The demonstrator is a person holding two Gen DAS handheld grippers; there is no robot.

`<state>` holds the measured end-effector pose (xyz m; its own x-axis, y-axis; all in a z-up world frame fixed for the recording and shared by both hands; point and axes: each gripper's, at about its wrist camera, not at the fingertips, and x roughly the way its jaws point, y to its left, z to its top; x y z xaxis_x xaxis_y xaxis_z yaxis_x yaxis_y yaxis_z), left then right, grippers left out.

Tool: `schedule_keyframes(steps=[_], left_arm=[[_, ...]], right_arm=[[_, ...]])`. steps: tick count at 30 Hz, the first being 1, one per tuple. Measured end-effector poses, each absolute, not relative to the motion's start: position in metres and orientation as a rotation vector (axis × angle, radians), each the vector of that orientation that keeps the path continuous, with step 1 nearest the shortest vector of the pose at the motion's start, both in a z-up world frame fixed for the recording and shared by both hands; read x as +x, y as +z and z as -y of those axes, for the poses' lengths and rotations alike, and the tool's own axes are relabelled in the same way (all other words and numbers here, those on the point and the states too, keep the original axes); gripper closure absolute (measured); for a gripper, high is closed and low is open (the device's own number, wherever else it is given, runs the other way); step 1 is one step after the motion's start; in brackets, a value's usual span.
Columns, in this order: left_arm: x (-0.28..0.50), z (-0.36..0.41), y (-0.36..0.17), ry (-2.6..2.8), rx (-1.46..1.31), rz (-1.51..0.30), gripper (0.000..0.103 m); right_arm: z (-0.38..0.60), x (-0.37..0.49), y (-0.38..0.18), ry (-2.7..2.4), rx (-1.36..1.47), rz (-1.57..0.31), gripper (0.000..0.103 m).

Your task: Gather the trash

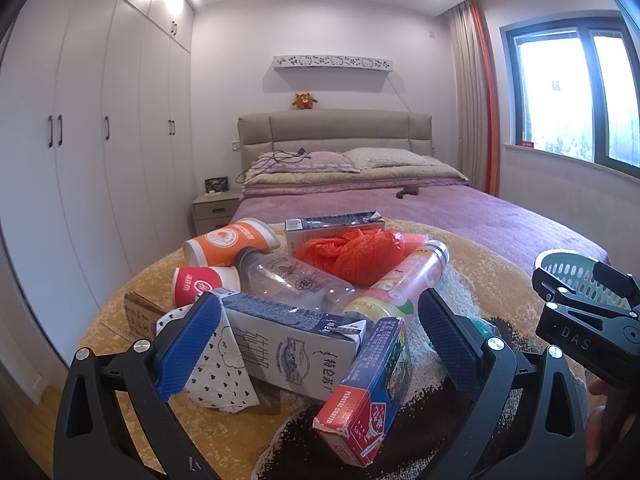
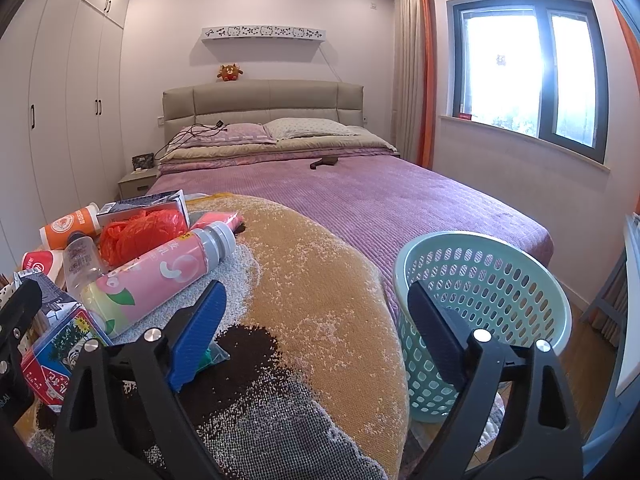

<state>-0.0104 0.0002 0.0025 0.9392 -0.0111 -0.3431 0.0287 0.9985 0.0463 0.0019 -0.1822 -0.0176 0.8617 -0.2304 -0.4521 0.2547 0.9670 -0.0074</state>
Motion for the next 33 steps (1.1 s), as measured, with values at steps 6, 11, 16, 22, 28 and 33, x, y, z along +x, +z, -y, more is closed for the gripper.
schedule_keyframes(steps=[6,11,16,22,28,33], left_arm=[[-0.036,-0.026,0.023,0.002,0.021,-0.318,0.007],[-0.051,-0.080,0.034,0.046,-0.018,-0.381,0.007],[-0.032,-0.125,0.023,0.026,-0.108,-0.551,0.007],[0.004,-0.143,-0.006,-0.091,-0.203,-0.707,0.027],[0.032,-0.143,-0.022,-0.178,-0.281,-0.756,0.035],[0.046,-0.133,-0.032,-0.174,-0.233,-0.783,0.046]], right_arm=[[0.180,-0.001,-0.012,-0.224,0.047,-0.463,0.017],[0.174,-0.007,-0.003,-0.160,0.078,-0.463,0.017],[0.156,-0.014,0.004,-0.085,0.069,-0.454,0.017],[0.131,-0.024,0.010,-0.019,0.034,-0.463,0.017],[0.115,-0.025,0.005,0.045,0.044,-0.519,0.026],[0.100,-0.030,0.005,0.123,0.047,-0.550,0.038]])
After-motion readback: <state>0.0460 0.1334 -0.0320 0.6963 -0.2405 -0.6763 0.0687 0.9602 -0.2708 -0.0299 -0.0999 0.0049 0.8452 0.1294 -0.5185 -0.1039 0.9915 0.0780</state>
